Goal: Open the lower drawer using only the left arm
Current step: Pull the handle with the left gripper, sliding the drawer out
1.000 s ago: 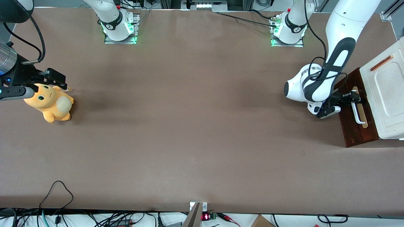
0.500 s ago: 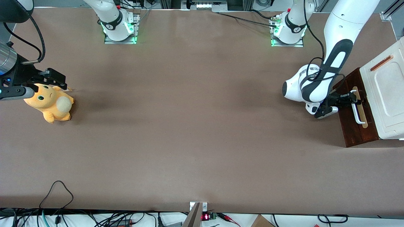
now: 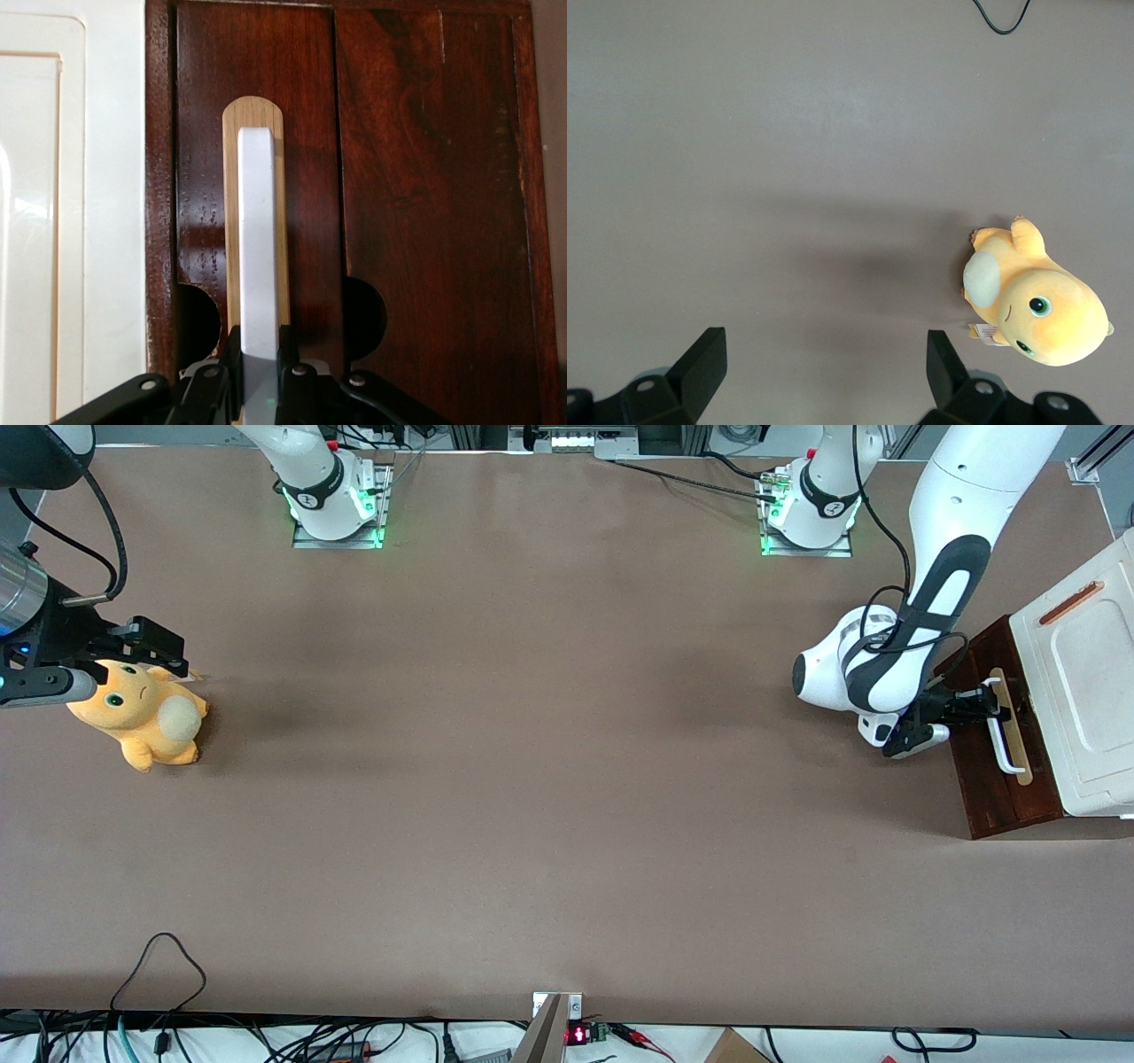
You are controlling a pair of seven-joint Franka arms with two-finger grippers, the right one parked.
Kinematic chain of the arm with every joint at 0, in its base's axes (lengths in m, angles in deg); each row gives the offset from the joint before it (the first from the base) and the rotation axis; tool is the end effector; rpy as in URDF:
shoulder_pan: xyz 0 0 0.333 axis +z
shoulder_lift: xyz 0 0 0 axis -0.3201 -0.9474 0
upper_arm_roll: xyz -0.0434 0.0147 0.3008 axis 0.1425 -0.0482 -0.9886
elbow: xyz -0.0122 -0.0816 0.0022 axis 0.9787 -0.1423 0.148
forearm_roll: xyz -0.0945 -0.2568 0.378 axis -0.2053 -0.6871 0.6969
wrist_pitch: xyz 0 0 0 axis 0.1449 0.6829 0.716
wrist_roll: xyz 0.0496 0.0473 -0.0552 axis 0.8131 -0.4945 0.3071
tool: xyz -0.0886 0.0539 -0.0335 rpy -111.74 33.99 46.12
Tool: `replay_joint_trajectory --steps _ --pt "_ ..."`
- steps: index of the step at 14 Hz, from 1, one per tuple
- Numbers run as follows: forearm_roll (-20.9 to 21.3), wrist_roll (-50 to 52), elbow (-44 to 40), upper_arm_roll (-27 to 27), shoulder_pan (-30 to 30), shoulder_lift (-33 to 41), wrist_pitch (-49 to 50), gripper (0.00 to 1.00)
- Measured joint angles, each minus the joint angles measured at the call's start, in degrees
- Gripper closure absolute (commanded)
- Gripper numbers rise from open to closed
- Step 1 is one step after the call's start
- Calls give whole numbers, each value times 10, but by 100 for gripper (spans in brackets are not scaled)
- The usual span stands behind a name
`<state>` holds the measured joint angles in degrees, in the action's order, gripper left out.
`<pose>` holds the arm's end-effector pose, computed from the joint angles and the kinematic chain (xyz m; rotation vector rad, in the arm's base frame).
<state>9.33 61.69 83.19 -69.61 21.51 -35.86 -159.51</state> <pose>0.5116 0.0310 0.0856 -1.6805 0.1091 -0.1044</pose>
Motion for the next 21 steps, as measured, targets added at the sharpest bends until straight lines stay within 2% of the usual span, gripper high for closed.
replay_joint_trajectory --steps 10,17,21 --pt "0 -1 2 9 -9 0 1 100" --pt "-26 -14 2 69 -15 6 12 100" --pt "-34 -20 1 82 -19 7 13 100"
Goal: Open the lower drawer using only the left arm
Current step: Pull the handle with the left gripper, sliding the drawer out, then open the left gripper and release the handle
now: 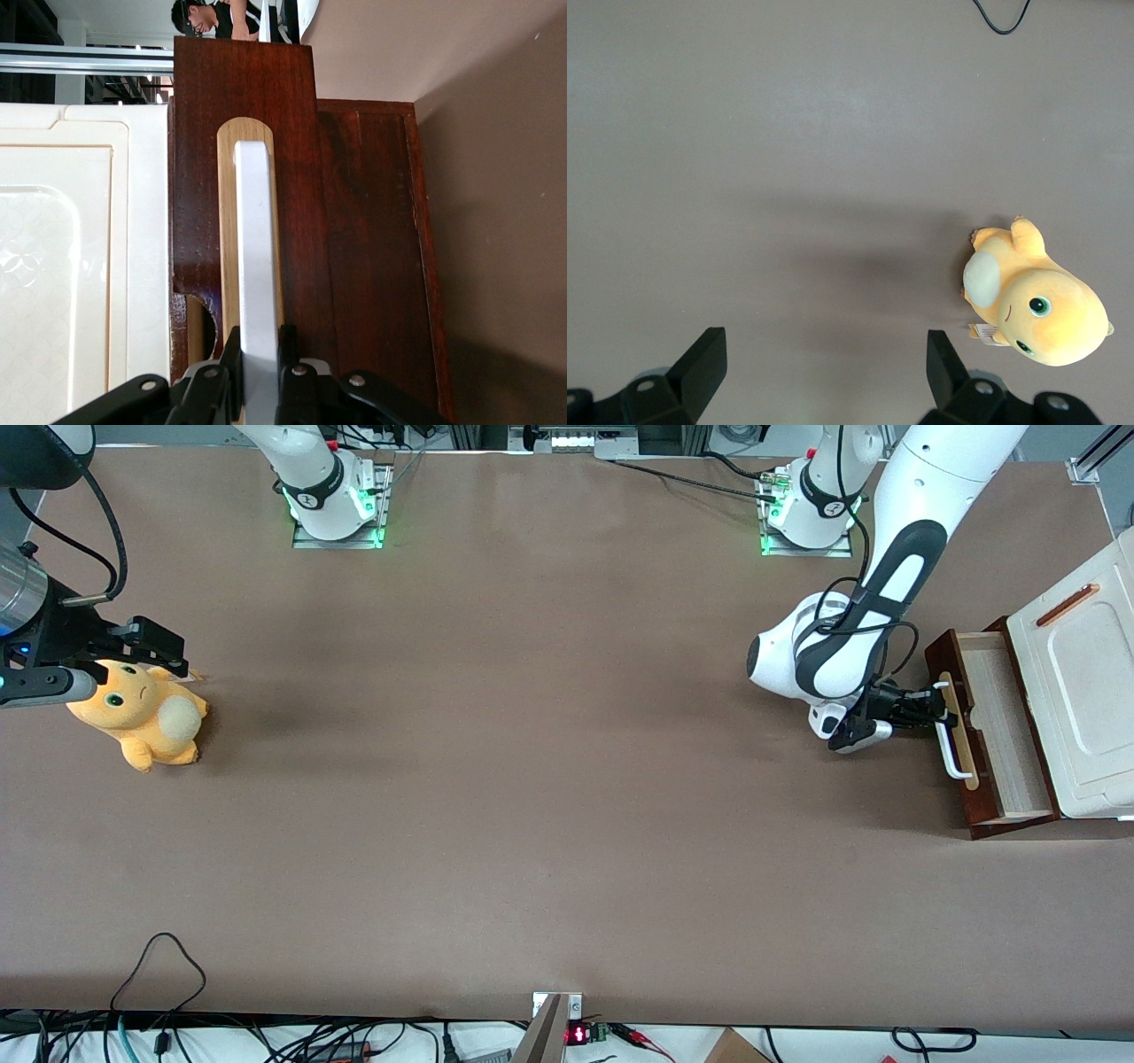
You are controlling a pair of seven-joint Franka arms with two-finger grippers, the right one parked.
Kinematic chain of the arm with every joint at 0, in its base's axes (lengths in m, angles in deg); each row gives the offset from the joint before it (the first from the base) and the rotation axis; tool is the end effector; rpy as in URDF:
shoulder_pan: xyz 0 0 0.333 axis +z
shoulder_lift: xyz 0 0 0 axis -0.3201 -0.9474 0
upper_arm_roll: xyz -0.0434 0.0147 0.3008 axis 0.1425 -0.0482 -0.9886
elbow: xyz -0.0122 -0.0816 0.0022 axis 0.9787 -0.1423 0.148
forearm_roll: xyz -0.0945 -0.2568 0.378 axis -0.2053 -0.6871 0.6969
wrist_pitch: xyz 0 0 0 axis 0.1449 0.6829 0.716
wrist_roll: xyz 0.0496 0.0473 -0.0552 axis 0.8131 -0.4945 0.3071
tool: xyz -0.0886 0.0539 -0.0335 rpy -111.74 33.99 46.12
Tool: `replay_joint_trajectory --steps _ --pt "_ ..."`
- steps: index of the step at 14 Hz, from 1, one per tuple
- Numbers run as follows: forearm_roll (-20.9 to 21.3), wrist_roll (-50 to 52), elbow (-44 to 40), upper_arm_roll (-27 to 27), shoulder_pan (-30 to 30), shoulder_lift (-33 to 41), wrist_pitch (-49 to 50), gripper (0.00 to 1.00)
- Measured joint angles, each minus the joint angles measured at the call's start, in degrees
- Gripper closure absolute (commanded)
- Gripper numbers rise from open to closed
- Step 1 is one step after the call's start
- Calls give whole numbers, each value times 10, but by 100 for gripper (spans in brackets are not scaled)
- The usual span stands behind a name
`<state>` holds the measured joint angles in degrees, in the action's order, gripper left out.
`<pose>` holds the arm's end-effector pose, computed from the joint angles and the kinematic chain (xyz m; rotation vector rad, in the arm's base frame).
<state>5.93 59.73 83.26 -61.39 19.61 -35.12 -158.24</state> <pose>0.5058 -0.0637 0.0933 -1.7366 0.2154 -0.1637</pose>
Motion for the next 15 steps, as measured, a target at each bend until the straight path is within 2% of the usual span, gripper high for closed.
replay_joint_trajectory --steps 4,7,8,9,10,11,15 --pt "-12 -3 -5 16 -2 1 0 100" --pt "-25 -7 -10 34 -10 3 1 89" --pt "-26 -7 -11 36 -13 3 1 79" --pt "-26 -8 -11 37 -14 3 0 54" --pt "-26 -23 -12 38 -14 3 -11 4" --pt "-26 -35 -14 38 -15 3 -17 0" --pt "-34 -47 -29 38 -11 11 -43 0"
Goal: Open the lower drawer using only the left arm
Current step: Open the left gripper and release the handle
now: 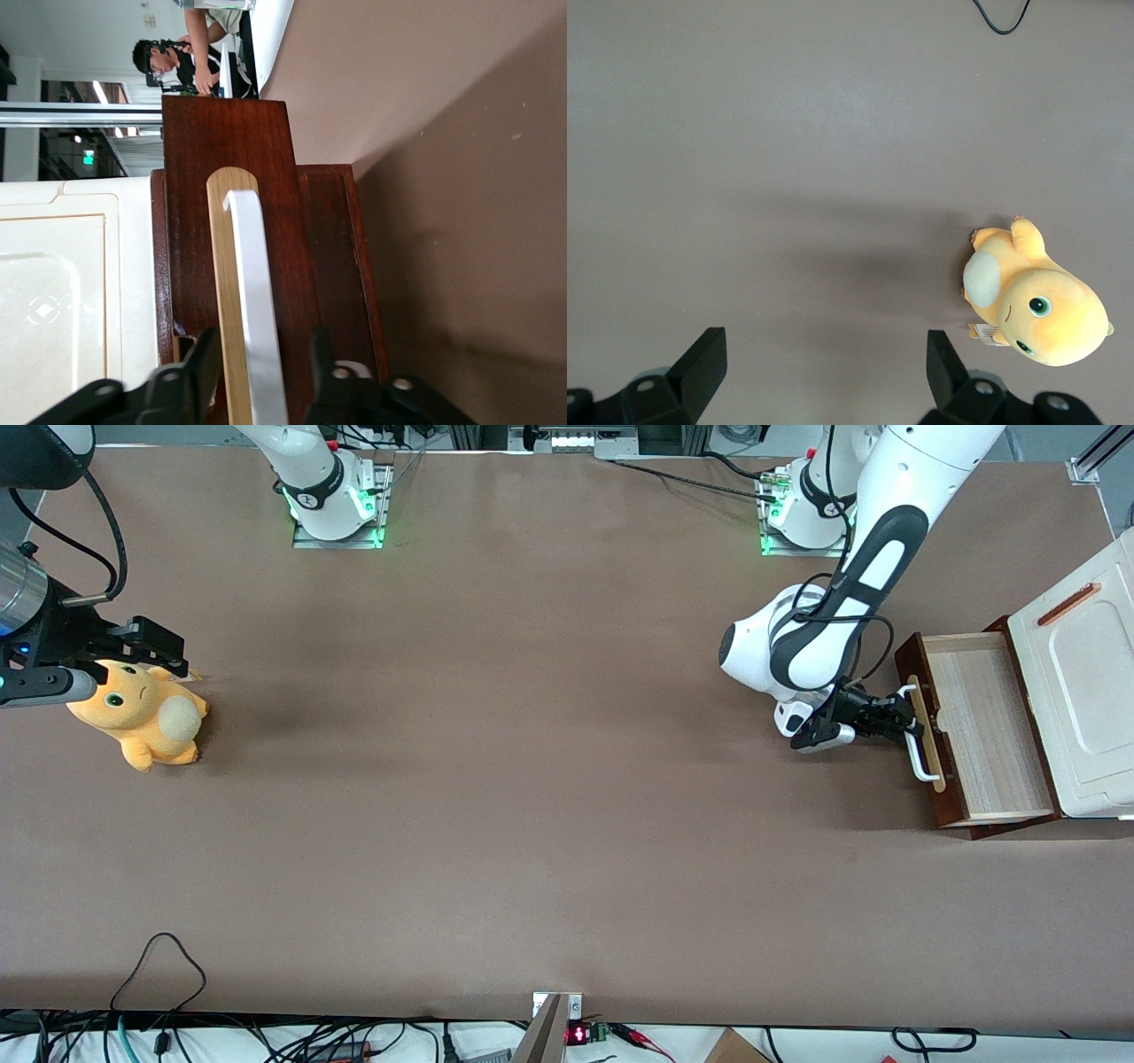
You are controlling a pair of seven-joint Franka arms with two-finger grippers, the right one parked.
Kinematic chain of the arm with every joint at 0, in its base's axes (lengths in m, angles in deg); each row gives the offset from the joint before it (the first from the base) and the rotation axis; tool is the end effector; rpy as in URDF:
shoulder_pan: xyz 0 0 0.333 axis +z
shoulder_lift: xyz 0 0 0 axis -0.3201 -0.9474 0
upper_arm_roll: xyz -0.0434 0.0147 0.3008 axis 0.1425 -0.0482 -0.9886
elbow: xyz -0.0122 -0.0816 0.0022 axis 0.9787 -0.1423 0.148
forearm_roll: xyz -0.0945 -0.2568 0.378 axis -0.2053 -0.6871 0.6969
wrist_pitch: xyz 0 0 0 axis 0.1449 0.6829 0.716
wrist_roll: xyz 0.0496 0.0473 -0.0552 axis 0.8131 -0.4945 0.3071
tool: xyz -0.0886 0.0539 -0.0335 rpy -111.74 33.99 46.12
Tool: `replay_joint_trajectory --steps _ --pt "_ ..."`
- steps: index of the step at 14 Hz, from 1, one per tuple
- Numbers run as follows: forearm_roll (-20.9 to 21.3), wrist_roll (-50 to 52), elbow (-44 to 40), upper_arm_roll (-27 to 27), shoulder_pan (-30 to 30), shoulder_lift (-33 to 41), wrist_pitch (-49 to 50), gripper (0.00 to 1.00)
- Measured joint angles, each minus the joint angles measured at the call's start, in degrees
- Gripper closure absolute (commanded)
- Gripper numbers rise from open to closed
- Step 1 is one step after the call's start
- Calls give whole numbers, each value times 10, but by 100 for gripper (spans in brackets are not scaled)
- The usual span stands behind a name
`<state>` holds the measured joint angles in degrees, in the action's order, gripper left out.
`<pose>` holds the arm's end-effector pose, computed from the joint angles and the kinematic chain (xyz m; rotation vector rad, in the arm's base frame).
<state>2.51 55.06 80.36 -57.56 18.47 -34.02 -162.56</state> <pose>0.5214 -0.1244 0.1136 -1.8470 0.2997 -0.2005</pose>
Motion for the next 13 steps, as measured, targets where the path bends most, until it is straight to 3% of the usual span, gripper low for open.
replay_joint_trajectory --steps 2,3,7,13 --pt "-39 -16 -15 0 2 14 -14 0" --pt "-78 -36 -29 0 2 23 -31 0" --pt "-298 -191 -137 0 10 80 -59 0" --pt "-564 -443 -271 -54 34 169 -23 0"
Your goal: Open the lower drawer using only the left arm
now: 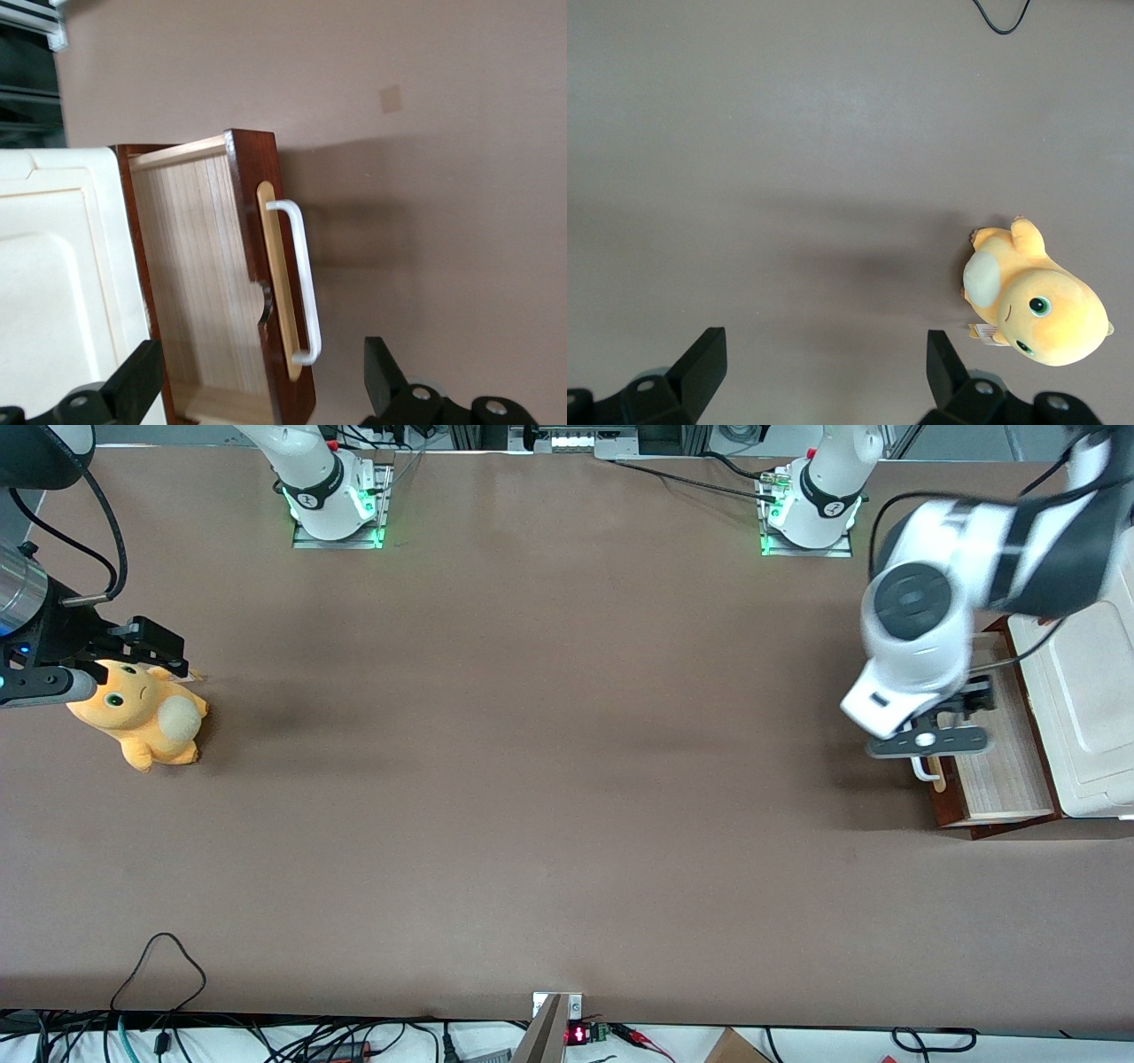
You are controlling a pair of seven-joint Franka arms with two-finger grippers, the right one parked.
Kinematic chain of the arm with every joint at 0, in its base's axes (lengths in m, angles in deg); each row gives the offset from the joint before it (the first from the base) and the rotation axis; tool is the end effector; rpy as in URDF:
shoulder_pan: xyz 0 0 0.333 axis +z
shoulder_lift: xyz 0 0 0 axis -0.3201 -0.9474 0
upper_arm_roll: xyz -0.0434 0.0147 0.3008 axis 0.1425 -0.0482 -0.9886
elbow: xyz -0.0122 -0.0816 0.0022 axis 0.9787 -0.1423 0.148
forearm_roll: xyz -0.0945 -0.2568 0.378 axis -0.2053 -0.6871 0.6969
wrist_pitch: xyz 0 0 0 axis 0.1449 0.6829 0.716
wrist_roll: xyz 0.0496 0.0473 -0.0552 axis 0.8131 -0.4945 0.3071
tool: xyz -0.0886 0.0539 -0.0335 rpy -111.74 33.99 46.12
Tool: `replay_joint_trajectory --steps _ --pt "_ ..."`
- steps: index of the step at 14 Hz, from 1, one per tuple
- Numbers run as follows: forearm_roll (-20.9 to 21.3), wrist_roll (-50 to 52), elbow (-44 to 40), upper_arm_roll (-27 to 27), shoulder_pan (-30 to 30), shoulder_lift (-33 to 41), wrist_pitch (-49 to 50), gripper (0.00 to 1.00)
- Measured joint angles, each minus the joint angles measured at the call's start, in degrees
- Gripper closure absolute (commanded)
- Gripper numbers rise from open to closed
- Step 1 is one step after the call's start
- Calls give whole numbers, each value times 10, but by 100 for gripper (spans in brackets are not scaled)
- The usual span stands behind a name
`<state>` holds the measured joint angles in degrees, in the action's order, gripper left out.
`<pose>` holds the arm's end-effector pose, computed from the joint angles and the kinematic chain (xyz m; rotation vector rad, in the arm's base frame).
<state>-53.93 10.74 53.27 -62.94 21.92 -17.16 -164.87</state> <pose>0.6504 -0.1040 0.4426 -2.6834 0.0900 0.0883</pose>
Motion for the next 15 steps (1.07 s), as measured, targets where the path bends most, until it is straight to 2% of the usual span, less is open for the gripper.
replay_joint_trajectory --steps 4,6,7,9,15 --pt "-146 -82 -67 -45 2 32 53 0" --pt "-227 -111 -80 -75 2 41 58 0" --pt "-253 -129 -83 -90 3 44 58 0" --pt "-272 -160 -87 -103 4 50 58 0" --pt "-274 -169 -82 -105 4 78 51 0"
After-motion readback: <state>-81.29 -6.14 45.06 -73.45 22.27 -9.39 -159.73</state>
